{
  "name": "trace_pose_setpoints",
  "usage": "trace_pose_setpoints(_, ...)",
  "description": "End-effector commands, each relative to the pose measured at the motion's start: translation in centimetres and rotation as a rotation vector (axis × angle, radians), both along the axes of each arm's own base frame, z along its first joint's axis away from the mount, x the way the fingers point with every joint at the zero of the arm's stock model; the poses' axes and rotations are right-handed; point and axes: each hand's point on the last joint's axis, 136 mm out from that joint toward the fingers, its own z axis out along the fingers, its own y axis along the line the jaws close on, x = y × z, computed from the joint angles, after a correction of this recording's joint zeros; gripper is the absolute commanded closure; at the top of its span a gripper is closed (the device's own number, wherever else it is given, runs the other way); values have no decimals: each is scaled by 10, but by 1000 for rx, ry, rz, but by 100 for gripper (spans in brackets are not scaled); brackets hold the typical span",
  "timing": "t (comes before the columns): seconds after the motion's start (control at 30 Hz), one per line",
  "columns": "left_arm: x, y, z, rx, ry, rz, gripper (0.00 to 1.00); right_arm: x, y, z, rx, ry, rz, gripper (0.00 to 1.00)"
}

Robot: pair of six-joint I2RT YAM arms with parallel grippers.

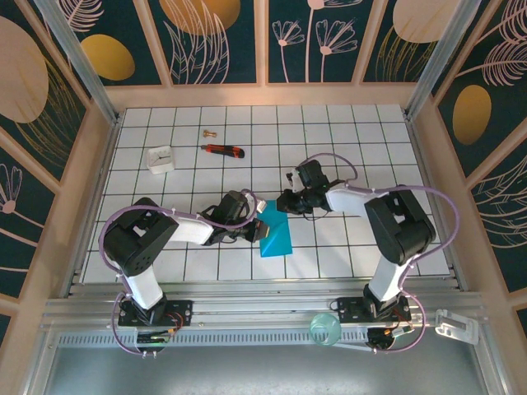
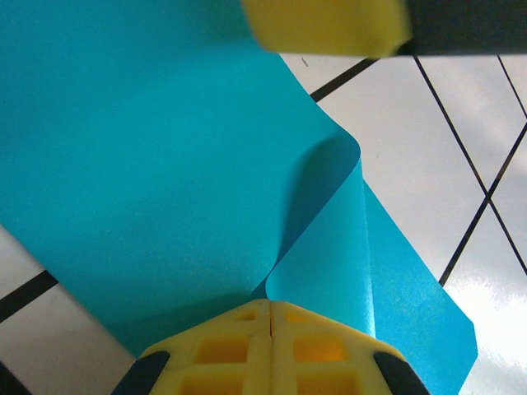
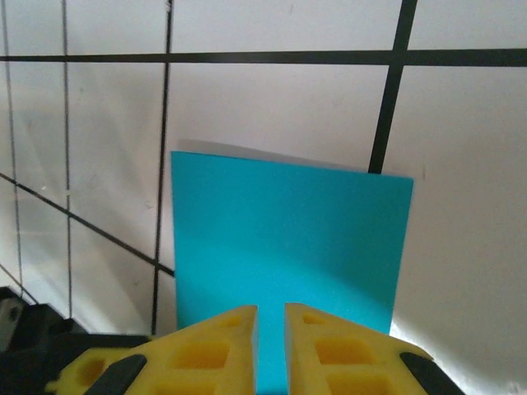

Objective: Fold a paper plane with a square sheet of paper (pick it up from the middle)
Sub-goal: Fold the triangle a second time at the center of the table.

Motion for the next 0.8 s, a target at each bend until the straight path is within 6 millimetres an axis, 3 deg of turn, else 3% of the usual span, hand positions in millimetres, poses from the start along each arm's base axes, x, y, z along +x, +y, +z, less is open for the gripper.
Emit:
trace_pose_setpoints(0.0, -5, 14, -26, 93, 49, 15, 100, 4, 8, -7, 2, -7, 24, 85)
trace_pose_setpoints(0.33, 1, 3, -6, 45, 33, 6, 100, -17, -14, -37, -83, 39, 20, 86)
trace_pose_setpoints(0.77, 4, -4, 1, 16, 28, -7, 100, -20, -17, -41, -95, 48, 20, 87)
